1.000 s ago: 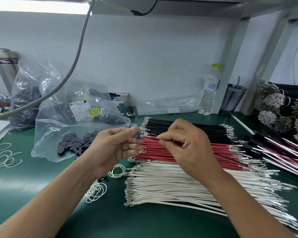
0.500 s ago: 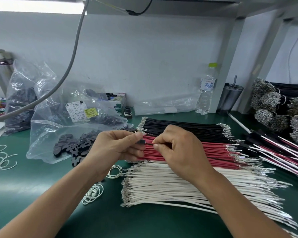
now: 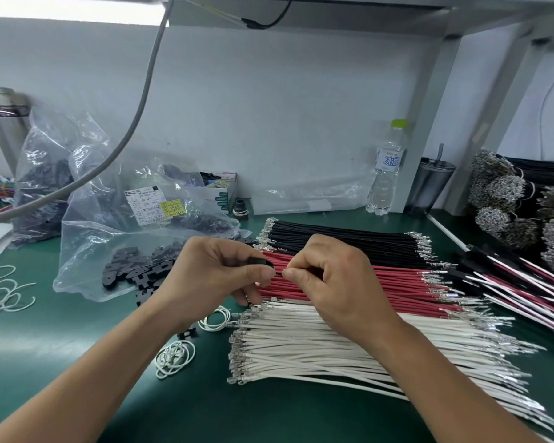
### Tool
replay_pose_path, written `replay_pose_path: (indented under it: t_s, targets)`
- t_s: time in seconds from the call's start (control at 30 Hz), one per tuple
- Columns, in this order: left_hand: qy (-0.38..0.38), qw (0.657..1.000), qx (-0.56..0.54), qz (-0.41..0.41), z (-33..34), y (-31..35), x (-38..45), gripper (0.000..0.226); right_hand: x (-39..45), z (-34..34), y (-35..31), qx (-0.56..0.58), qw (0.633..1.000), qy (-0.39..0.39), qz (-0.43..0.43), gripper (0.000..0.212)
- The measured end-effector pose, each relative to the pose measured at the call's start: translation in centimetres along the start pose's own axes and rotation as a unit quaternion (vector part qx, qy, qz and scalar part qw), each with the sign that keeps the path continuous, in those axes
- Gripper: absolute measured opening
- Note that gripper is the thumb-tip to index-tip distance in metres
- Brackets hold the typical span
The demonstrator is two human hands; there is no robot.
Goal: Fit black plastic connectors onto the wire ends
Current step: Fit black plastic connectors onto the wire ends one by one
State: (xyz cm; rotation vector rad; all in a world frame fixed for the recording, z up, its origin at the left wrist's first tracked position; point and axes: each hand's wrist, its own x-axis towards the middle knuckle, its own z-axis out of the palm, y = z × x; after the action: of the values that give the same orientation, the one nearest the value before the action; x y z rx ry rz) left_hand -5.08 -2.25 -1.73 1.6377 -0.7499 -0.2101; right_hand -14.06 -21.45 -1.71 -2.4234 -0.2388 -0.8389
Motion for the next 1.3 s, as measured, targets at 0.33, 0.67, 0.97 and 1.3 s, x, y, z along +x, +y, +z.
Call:
replay_pose_path:
  t_s: [0.33, 0.67, 0.97, 1.3]
  targets:
    - [-0.041, 0.997, -0.054, -0.035, -0.3, 0.2, 0.1, 0.025, 0.2, -1.2, 0.5, 0.025, 1.0, -0.01, -0.009, 0.01]
    - [0.012, 0.997, -0.055, -0.044, -0.4, -0.3, 0.4, 0.01, -0.3, -3.3, -1.2, -0.114, 0.99, -0.018, -0.081, 0.013]
    - [0.037, 0.997, -0.05, -0.046, 0.1, -0.3, 0.4, 0.02, -1.8, -0.7, -1.4, -0.091, 0.967, -0.24, 0.009, 0.008]
    - [0.024, 0.993, -0.101, -0.05, 0.0, -0.5, 0.5, 0.032, -0.7, -1.9, -0.3, 0.081, 0.987, -0.095, 0.101, 0.014]
